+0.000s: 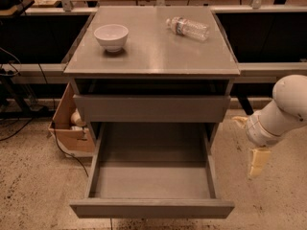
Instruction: Close middle drawer
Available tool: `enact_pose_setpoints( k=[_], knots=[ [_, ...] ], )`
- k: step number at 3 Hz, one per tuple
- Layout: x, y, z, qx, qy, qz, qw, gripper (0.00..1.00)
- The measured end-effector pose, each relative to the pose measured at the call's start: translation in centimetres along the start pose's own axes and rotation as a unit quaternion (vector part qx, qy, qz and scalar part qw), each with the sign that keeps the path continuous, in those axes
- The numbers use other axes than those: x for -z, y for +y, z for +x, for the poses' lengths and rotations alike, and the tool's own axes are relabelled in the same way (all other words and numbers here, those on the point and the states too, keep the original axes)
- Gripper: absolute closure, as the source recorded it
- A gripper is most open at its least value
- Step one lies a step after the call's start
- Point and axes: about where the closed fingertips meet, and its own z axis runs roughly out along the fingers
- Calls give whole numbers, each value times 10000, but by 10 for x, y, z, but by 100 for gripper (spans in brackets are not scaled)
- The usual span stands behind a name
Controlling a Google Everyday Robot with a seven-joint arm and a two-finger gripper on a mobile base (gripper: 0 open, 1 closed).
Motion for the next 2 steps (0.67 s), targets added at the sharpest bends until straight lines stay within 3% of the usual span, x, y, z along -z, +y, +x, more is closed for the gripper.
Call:
enact_pose_setpoints(
  k=[1, 2],
  knots=[
    [-8, -2, 3, -69, 5, -1, 10000, 0],
    [-45, 14, 10, -172, -188, -93, 9996, 0]
  ],
)
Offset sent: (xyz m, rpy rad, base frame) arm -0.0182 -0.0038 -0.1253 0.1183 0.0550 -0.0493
